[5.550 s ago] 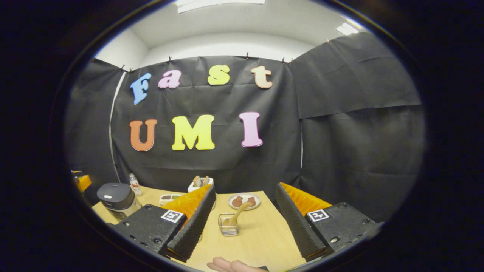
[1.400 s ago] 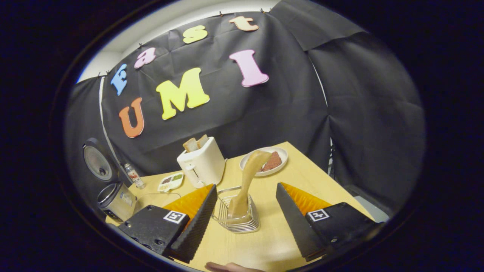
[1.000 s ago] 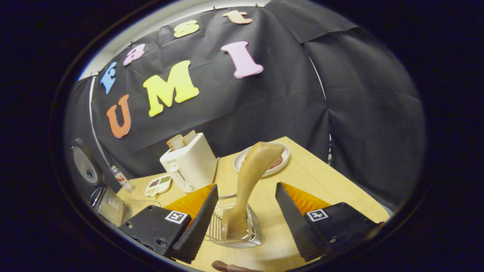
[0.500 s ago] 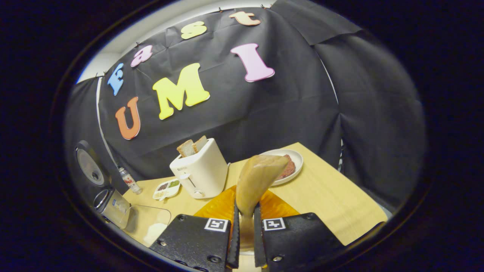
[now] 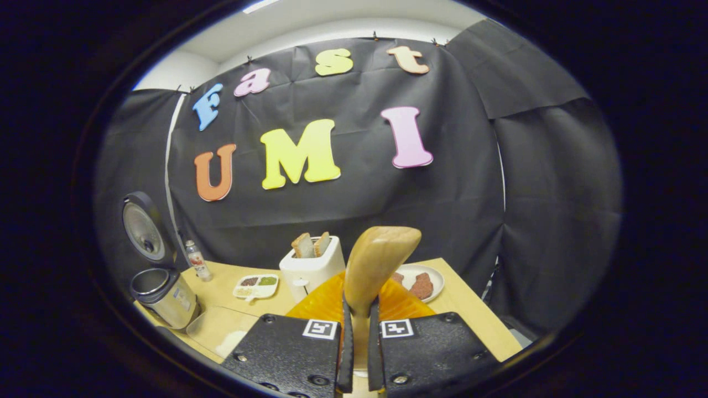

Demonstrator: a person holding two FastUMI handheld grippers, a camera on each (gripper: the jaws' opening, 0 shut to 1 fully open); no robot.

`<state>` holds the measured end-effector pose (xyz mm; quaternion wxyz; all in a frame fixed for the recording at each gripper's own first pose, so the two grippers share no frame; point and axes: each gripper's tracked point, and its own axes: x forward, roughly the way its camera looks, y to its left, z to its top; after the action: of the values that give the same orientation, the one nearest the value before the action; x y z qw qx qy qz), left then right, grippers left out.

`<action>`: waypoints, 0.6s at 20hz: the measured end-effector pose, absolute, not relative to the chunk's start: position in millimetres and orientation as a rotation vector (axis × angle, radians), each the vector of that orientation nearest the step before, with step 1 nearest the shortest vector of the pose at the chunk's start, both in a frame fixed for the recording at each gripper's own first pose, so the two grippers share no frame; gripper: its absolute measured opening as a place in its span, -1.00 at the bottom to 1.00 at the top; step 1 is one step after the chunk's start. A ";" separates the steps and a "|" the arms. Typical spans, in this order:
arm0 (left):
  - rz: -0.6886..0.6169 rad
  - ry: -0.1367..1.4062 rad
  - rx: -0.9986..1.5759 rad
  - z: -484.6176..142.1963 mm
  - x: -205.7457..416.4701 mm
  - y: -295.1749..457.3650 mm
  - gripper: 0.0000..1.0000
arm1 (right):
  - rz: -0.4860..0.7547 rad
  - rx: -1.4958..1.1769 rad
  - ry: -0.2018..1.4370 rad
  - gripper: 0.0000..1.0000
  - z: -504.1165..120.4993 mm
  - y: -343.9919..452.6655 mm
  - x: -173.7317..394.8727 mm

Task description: Close the left gripper, press the button to open the rice cooker; take a wooden spoon from the chopstick holder with the right hand, scoop a spoonful of rice and pour it into the rice cooker, then put the wooden spoon back into the chopstick holder.

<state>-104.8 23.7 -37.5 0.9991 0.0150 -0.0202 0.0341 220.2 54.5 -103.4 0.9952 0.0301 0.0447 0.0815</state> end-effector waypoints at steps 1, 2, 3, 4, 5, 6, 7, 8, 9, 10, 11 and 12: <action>0.071 -0.040 0.028 -37.0 -105.4 26.0 0.88 | 0.158 0.054 0.088 -0.69 -97.4 60.5 215.5; 0.069 -0.045 0.029 -36.1 -107.5 28.6 0.88 | 0.163 0.055 0.086 -0.69 -92.7 69.6 210.5; 0.073 -0.045 0.028 -36.9 -109.2 31.6 0.88 | 0.175 0.056 0.083 -0.69 -87.9 79.8 205.9; 0.075 -0.044 0.026 -38.6 -110.5 34.7 0.88 | 0.191 0.056 0.084 -0.70 -85.2 91.2 202.6; 0.074 -0.043 0.022 -39.8 -111.9 36.7 0.88 | 0.205 0.058 0.085 -0.70 -83.6 102.1 199.4; 0.073 -0.042 0.017 -40.8 -112.4 39.3 0.88 | 0.216 0.062 0.088 -0.70 -82.7 111.4 196.6; 0.074 -0.038 0.012 -42.6 -113.1 42.5 0.88 | 0.228 0.066 0.093 -0.70 -82.6 122.4 195.2; 0.075 -0.035 0.006 -43.8 -112.6 45.8 0.88 | 0.242 0.065 0.100 -0.70 -84.7 134.1 193.4; 0.074 -0.032 0.002 -45.4 -113.5 47.8 0.88 | 0.251 0.059 0.106 -0.69 -86.7 145.1 192.7; 0.072 -0.028 0.004 -45.9 -113.8 49.2 0.88 | 0.256 0.046 0.114 -0.70 -90.2 154.3 192.3; 0.076 -0.025 0.009 -46.2 -112.7 51.4 0.88 | 0.261 0.033 0.118 -0.70 -92.0 164.3 191.6; 0.081 -0.027 0.014 -45.8 -112.8 55.5 0.88 | 0.271 0.024 0.119 -0.70 -93.5 175.1 191.2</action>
<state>-112.8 55.5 -45.8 0.9991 0.0071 -0.0133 0.0406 191.2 175.1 -93.5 0.9890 0.0119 0.0591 0.1351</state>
